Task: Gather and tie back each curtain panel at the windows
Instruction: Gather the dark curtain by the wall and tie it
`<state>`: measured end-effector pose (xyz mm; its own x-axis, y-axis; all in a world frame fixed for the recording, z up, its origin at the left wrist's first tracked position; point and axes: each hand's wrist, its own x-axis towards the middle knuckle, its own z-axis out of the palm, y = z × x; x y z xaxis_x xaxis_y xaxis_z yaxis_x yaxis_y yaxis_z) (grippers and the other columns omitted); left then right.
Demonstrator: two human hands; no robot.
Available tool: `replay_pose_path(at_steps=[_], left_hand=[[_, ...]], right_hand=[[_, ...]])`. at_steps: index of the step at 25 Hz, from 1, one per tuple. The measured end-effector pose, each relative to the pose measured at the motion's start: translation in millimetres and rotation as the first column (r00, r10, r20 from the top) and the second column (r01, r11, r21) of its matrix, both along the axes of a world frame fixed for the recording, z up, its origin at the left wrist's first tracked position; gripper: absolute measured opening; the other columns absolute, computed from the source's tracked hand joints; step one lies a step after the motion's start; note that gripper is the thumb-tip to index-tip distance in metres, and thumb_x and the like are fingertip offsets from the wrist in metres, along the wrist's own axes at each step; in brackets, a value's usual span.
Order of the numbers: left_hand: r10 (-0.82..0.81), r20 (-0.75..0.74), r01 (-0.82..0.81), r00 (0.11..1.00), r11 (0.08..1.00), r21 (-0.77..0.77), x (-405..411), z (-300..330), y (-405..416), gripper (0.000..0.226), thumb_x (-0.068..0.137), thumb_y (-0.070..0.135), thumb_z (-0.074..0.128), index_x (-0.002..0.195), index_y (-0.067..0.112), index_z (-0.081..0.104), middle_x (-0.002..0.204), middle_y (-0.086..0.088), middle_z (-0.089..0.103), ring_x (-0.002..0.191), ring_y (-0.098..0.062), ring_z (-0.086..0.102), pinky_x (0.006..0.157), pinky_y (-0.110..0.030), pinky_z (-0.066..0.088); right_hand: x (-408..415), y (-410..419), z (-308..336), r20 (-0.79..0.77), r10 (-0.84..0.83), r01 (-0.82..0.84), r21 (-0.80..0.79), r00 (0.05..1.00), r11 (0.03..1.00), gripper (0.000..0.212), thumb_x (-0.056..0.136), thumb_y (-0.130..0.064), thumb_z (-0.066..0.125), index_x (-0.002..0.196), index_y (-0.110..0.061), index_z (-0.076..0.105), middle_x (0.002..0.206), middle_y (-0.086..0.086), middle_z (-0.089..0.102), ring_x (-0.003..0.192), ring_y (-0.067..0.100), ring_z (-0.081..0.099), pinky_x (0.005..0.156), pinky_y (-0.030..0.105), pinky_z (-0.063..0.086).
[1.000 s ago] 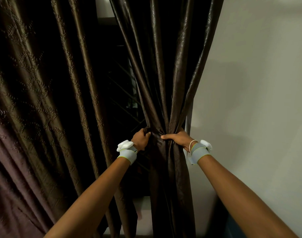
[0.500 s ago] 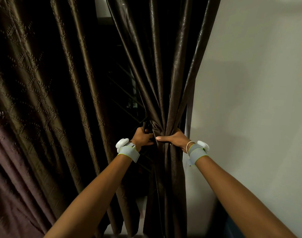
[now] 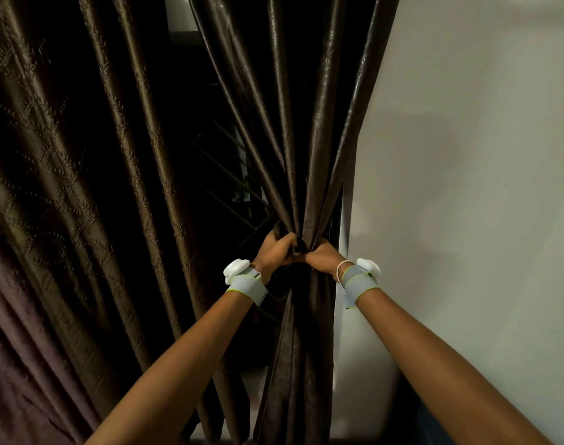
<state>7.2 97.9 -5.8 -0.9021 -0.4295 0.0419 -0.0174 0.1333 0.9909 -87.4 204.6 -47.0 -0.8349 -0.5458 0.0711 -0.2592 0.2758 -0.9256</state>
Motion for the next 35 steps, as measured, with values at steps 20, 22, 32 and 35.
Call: replay_pose_path(at_steps=[20, 22, 32, 35], left_hand=[[-0.122, -0.107, 0.074, 0.987, 0.924, -0.376, -11.0, -13.6, 5.6, 0.039, 0.088, 0.037, 0.066, 0.121, 0.016, 0.063, 0.114, -0.001, 0.07, 0.109, -0.017, 0.064, 0.094, -0.035, 0.053], [-0.107, -0.092, 0.06, 0.99, 0.909, -0.412, -11.9, -11.1, 3.5, 0.038, 0.088, 0.037, 0.067, 0.119, 0.016, 0.063, 0.112, -0.002, 0.07, 0.106, -0.017, 0.065, 0.092, -0.037, 0.054], [-0.056, -0.079, 0.021, 0.995, 0.919, -0.393, -10.9, -9.7, 3.8, 0.035, 0.089, 0.035, 0.066, 0.117, 0.014, 0.065, 0.11, -0.005, 0.071, 0.106, -0.021, 0.065, 0.088, -0.033, 0.053], [0.017, -0.067, -0.046, 0.998, 0.89, -0.454, -6.2, -9.2, 5.8, 0.04, 0.086, 0.043, 0.065, 0.116, 0.017, 0.063, 0.111, -0.007, 0.07, 0.107, -0.028, 0.064, 0.088, -0.04, 0.054]], right_hand=[[-3.9, 78.3, 56.3, -0.085, 0.386, -0.335, 0.349, 0.919, 0.875, 0.053, 0.082, 0.002, 0.065, 0.132, -0.011, 0.05, 0.118, -0.001, 0.061, 0.107, 0.016, 0.056, 0.091, 0.025, 0.046], [-2.9, 77.1, 62.2, -0.13, 0.394, -0.324, 0.372, 0.91, 0.87, 0.042, 0.082, 0.014, 0.051, 0.109, -0.017, 0.059, 0.094, -0.004, 0.063, 0.085, 0.016, 0.056, 0.073, 0.023, 0.047], [-5.1, 63.1, 52.7, -0.472, 0.253, 0.032, 0.517, 0.845, 0.856, 0.024, 0.084, -0.011, 0.062, 0.107, -0.003, 0.059, 0.1, 0.015, 0.066, 0.093, 0.029, 0.062, 0.074, 0.028, 0.044], [-2.6, 62.9, 48.8, -0.53, 0.179, 0.147, 0.515, 0.829, 0.844, 0.015, 0.086, -0.021, 0.06, 0.091, -0.008, 0.066, 0.092, 0.015, 0.068, 0.092, 0.035, 0.062, 0.07, 0.026, 0.038]])
